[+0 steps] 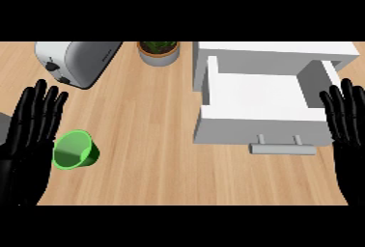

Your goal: Pick up the cup, place it into the drawer and close the drawer

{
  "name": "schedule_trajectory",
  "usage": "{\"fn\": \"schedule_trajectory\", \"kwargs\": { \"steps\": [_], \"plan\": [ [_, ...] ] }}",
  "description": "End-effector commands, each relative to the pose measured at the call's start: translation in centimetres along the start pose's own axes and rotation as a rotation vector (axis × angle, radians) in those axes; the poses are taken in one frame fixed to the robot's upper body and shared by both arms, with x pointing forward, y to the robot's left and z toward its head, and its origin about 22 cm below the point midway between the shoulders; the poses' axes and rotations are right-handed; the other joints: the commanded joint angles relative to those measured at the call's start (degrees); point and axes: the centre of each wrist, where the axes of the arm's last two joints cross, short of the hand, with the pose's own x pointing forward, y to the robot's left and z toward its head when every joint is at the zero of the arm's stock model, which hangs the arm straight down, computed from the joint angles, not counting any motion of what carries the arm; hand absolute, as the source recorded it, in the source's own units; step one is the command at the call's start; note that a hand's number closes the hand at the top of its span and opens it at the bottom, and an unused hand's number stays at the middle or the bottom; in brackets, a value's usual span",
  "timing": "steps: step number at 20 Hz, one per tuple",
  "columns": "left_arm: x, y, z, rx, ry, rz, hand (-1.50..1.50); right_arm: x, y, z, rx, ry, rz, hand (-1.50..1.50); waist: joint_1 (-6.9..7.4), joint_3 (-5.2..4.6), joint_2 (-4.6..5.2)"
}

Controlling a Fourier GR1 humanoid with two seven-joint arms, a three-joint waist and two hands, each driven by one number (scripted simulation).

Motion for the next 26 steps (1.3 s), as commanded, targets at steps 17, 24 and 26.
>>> {"fn": "schedule_trajectory", "kwargs": {
  "steps": [17,24,26],
  "plan": [
    [-2.8,4.5,2.3,0.134,0.072,0.188,-1.50,0.4,0.4,-2.2,0.109,0.059,-0.164,-1.50,-0.21,3.08,-0.64],
    [-3.1,4.0,-1.0,0.140,0.088,0.182,-1.50,-0.4,2.1,-2.0,0.122,0.039,-0.199,-1.50,-0.36,3.09,-0.61],
    [-4.9,4.3,-0.2,0.171,0.094,0.180,-1.50,1.5,2.1,-2.3,0.114,0.031,-0.174,-1.50,-0.38,3.07,-0.63]
  ]
}}
